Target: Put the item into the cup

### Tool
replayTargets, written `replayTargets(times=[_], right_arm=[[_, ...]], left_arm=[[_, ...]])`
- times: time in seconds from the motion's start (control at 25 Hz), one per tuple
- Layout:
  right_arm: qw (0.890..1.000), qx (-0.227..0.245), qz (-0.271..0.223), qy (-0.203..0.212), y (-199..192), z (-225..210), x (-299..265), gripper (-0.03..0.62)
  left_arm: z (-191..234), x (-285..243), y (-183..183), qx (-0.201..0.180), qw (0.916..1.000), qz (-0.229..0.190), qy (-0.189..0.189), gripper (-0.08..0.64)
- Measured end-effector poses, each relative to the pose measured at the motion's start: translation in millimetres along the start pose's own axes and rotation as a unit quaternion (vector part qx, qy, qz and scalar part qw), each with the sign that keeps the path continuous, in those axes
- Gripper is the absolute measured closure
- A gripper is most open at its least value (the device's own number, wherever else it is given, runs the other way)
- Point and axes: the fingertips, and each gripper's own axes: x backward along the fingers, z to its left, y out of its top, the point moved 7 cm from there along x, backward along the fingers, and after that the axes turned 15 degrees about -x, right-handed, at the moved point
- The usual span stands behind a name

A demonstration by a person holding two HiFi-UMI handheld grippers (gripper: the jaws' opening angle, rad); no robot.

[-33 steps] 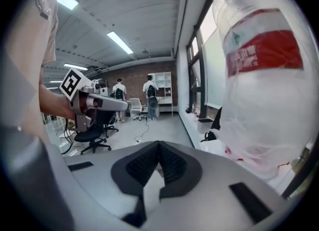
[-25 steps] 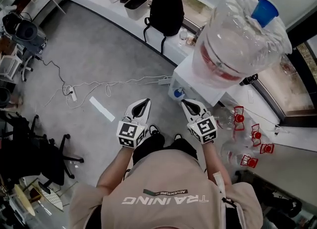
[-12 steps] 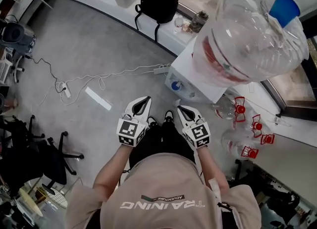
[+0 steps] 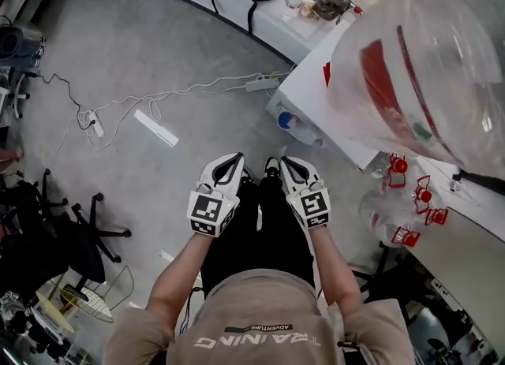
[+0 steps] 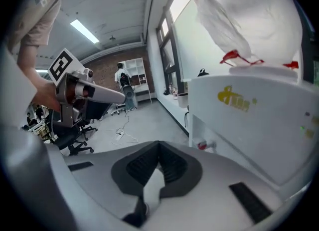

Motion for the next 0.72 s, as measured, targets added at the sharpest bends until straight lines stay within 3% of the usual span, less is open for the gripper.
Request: replayTargets(times=[0.24, 0.72], right_arm=[[1.000, -0.019, 0.004, -0.022, -28.5, -25.3, -33.9, 0.581], [0.991, -0.080, -0.052, -0.098, -67.1, -68.5, -73.4, 0.581]], left_arm=[[6.4, -24.7, -37.4, 0.015, 0.9998, 0.014, -0.004, 0.552], [-7.4, -57.1, -80.4, 0.029, 0.9988, 0.029, -0.028, 0.553]])
